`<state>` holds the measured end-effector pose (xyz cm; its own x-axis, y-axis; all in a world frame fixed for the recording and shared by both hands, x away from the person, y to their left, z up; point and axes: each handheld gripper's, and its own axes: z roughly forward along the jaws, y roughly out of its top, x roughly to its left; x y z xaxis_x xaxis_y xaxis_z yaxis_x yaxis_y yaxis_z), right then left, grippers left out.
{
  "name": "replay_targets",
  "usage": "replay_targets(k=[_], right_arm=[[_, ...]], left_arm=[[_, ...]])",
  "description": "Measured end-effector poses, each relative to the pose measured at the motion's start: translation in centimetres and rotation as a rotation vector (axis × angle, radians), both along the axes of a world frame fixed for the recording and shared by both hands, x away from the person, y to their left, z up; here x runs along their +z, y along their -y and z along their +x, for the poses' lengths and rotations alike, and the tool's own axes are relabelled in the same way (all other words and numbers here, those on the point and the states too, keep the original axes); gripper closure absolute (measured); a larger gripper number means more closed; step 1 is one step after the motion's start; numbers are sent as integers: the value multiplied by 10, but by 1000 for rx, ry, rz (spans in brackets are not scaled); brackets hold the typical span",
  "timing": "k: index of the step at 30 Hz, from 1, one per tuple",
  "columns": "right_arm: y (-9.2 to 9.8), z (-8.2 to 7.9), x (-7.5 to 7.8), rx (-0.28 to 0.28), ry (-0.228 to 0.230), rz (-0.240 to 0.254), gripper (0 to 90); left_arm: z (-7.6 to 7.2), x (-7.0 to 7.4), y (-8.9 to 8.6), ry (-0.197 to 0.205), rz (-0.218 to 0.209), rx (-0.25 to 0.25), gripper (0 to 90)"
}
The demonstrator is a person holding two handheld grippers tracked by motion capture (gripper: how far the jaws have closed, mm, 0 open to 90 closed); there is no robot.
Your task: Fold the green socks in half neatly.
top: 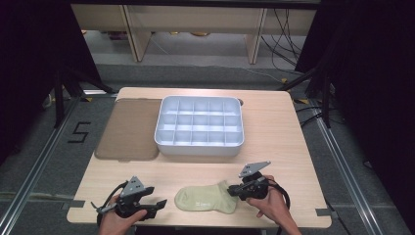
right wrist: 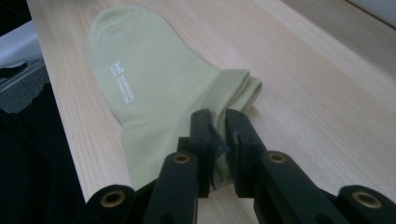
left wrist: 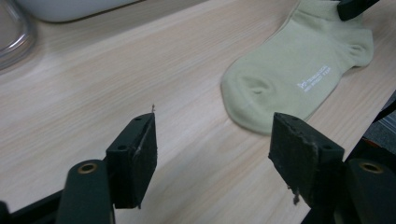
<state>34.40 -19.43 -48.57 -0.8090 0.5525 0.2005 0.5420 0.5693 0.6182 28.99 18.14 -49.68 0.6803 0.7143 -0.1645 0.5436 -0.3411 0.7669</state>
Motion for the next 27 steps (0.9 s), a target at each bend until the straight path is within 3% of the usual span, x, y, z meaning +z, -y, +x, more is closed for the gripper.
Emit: replay_targets(k=[10, 12, 14, 16, 19, 20, 21, 25, 27], right_arm=[[0, 1, -2, 3, -5, -8, 821], [0, 1, -2, 4, -4, -9, 820], [0, 1, -3, 4, -5, -11, 819], [-1, -1, -3, 1, -18, -6, 819], [0, 1, -3, 6, -4, -12, 818], [-2, 1, -5, 5, -2, 4, 818], [0, 1, -3, 7, 2, -17, 818], [-2, 1, -5, 4, 17, -1, 818], [-1, 1, -3, 11, 1, -11, 817]], left_arm=[[13, -7, 32, -43, -1, -53, 452], [16, -9, 35, -37, 19, -74, 480], [15, -10, 38, -54, 8, -49, 498], [16, -11, 39, -44, 40, -72, 518], [15, -13, 42, -39, 44, -72, 545], [14, -14, 42, -39, 70, -81, 576], [14, -15, 42, -36, 73, -82, 589], [14, -15, 43, -38, 74, -85, 644], [15, -15, 43, -34, 86, -92, 680]])
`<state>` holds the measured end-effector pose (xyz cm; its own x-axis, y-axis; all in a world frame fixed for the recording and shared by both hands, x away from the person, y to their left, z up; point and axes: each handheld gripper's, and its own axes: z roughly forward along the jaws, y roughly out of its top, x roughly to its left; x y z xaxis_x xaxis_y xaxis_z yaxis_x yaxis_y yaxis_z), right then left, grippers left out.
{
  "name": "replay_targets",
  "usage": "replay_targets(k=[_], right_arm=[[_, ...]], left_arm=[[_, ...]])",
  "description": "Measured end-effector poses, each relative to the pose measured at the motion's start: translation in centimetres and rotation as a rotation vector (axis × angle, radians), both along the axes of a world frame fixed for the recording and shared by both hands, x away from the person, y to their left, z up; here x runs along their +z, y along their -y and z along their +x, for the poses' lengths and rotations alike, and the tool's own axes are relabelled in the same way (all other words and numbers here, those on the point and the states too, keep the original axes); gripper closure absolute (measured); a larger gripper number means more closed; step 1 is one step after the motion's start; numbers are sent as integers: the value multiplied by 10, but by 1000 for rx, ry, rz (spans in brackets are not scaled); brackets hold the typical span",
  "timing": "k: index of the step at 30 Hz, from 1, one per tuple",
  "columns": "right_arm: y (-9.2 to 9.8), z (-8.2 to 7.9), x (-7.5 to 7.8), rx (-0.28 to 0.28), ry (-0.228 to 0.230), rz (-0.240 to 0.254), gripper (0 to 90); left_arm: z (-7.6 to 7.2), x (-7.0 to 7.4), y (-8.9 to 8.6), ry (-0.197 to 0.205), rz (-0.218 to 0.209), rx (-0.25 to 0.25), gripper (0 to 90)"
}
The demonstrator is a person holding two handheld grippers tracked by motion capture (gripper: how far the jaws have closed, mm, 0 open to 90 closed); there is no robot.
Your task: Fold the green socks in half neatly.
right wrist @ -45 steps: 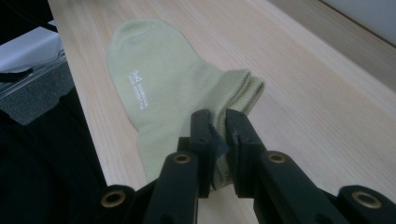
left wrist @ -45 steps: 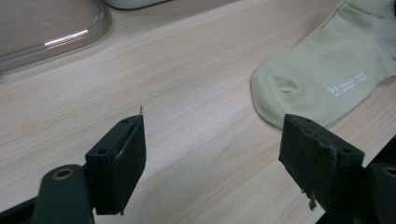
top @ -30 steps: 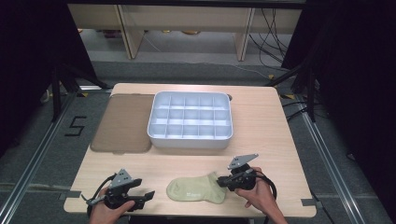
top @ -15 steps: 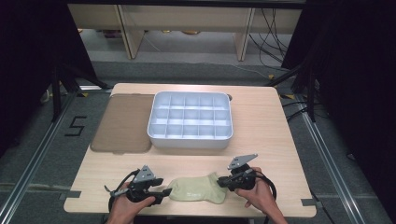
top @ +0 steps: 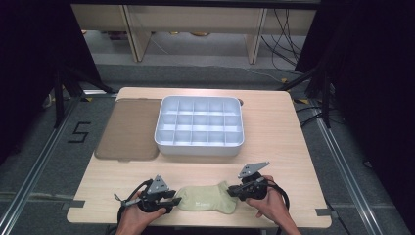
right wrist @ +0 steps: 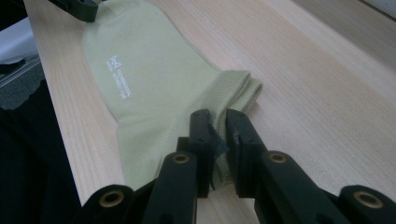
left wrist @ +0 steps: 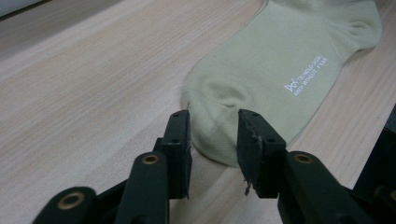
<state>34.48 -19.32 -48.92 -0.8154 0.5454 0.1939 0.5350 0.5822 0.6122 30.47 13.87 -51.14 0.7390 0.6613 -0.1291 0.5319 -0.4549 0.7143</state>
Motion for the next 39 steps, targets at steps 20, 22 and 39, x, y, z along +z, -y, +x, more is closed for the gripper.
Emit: replay_targets(k=[20, 22, 39], right_arm=[[-2, -1, 0, -1, 22, -26, 772], [-4, -1, 2, -1, 49, -34, 715], [-40, -16, 3, 83, 107, -18, 900]], left_arm=[[0, 12, -1, 8, -63, -32, 855], [-2, 15, 1, 10, -73, -32, 855], [-4, 38, -3, 25, -128, -44, 854]])
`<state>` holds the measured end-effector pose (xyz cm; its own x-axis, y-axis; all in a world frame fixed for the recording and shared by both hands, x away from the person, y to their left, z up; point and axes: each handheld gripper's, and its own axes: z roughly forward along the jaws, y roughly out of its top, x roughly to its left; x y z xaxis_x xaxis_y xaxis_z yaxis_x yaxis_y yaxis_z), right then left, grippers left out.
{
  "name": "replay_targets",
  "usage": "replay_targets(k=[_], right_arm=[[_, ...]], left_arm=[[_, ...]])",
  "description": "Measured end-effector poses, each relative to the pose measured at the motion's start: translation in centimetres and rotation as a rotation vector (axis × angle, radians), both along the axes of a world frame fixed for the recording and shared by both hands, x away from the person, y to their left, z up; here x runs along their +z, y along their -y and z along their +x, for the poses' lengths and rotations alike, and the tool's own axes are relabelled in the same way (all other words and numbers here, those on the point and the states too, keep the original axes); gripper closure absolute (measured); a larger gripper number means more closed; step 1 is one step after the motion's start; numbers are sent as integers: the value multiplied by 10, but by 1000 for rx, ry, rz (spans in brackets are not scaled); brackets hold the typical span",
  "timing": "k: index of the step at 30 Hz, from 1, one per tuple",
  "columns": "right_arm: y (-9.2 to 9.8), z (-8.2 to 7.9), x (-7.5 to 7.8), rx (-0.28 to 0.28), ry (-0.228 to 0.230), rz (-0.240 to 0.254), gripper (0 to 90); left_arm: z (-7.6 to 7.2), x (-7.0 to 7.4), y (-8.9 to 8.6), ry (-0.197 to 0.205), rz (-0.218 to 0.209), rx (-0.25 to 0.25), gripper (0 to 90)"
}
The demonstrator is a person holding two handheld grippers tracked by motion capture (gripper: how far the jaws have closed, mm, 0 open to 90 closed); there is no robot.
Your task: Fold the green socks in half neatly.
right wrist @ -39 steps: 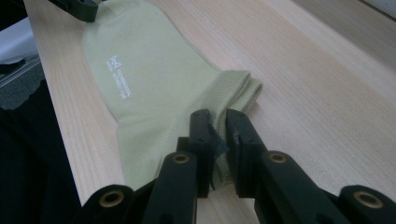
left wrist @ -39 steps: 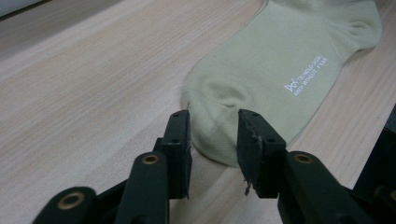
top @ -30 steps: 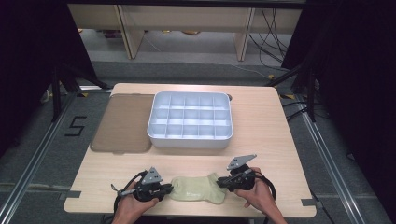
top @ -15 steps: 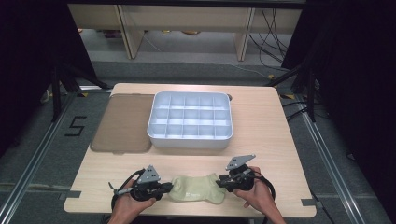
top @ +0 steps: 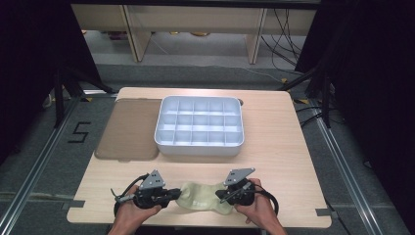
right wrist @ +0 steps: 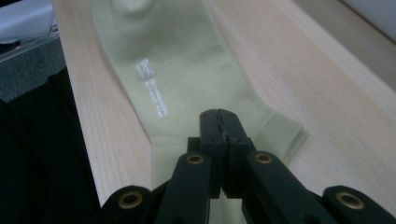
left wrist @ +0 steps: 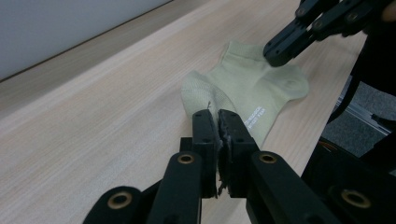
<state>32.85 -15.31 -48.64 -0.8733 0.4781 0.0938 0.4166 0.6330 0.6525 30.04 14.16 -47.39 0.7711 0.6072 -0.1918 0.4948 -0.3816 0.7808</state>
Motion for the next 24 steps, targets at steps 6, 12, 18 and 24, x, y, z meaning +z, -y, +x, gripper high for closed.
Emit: replay_targets(k=[6, 12, 18, 24], right_arm=[[-8, 5, -11, 23, -21, -56, 900], [-21, 6, -14, 53, -20, -49, 900], [-34, 11, -16, 87, -23, -37, 900], [-43, 12, -17, 107, -26, -17, 900]], left_arm=[[-1, 10, 0, -5, -32, -6, 854], [-2, 17, 7, 17, -43, -25, 854], [0, 20, 12, 11, -61, -48, 855], [0, 20, 12, -2, -77, -41, 855]])
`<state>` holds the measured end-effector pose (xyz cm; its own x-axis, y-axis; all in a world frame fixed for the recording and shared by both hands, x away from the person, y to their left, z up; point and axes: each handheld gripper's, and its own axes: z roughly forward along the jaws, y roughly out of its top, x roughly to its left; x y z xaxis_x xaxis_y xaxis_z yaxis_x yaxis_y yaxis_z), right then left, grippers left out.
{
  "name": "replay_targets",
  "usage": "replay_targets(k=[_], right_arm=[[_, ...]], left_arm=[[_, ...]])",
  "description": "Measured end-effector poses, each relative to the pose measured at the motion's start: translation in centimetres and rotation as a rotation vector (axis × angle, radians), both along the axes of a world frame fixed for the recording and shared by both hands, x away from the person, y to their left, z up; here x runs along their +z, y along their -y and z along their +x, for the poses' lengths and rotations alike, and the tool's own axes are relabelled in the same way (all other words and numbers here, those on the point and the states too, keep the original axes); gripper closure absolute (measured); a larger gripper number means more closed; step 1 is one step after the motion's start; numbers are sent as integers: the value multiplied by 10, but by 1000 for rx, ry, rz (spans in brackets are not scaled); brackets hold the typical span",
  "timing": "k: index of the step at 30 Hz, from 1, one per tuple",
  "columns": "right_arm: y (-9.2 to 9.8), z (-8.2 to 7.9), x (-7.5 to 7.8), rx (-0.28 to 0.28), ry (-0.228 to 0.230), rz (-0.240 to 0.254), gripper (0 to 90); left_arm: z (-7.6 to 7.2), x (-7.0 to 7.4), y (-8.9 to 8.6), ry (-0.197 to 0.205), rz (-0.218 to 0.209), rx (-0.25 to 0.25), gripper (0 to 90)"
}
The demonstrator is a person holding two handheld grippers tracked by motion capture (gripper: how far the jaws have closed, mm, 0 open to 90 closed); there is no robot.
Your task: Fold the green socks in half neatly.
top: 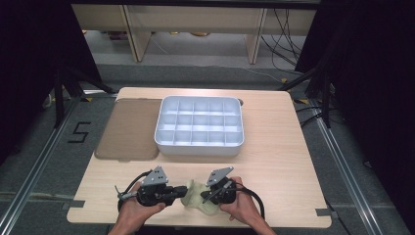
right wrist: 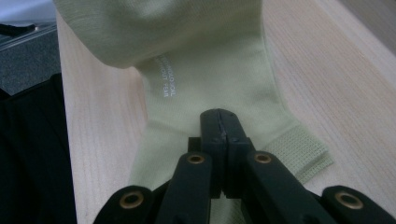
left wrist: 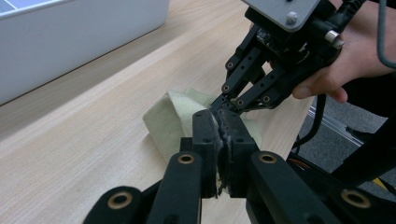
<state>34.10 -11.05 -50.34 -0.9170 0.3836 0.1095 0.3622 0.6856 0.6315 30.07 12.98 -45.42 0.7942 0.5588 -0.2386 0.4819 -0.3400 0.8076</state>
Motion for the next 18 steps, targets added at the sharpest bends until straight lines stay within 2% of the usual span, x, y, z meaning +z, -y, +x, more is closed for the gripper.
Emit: replay_targets(k=[3, 5, 6, 8, 10, 13, 14, 15, 16, 17, 18], right_arm=[[2, 0, 2, -5, 8, 5, 900], [8, 0, 8, -19, 20, 30, 900], [17, 2, 15, -42, 48, 28, 900], [24, 3, 18, -77, 63, 23, 900], [28, 6, 16, -103, 59, 12, 900], [26, 8, 10, -116, 47, 8, 900], [23, 12, 7, -108, 51, -26, 900], [21, 12, 5, -122, 50, -9, 900], [20, 15, 5, -88, 60, -7, 900], [18, 17, 5, -82, 61, -7, 900], [15, 16, 5, -111, 40, -2, 900]], left_arm=[[0, 0, -1, -4, -11, 4, 854], [1, 0, -2, -9, -12, 1, 854], [0, 1, -2, -8, -14, 5, 854], [-1, 2, -1, -14, -22, 13, 853], [0, 2, -1, -13, -20, 0, 853], [-1, 1, 1, -17, -19, 7, 852], [0, 0, 2, -15, -24, -5, 852], [1, 0, 2, -18, -24, -6, 852], [1, 1, 4, -22, -25, -3, 851], [1, 1, 4, -22, -25, -3, 851], [2, 1, 6, -32, -37, 6, 851]])
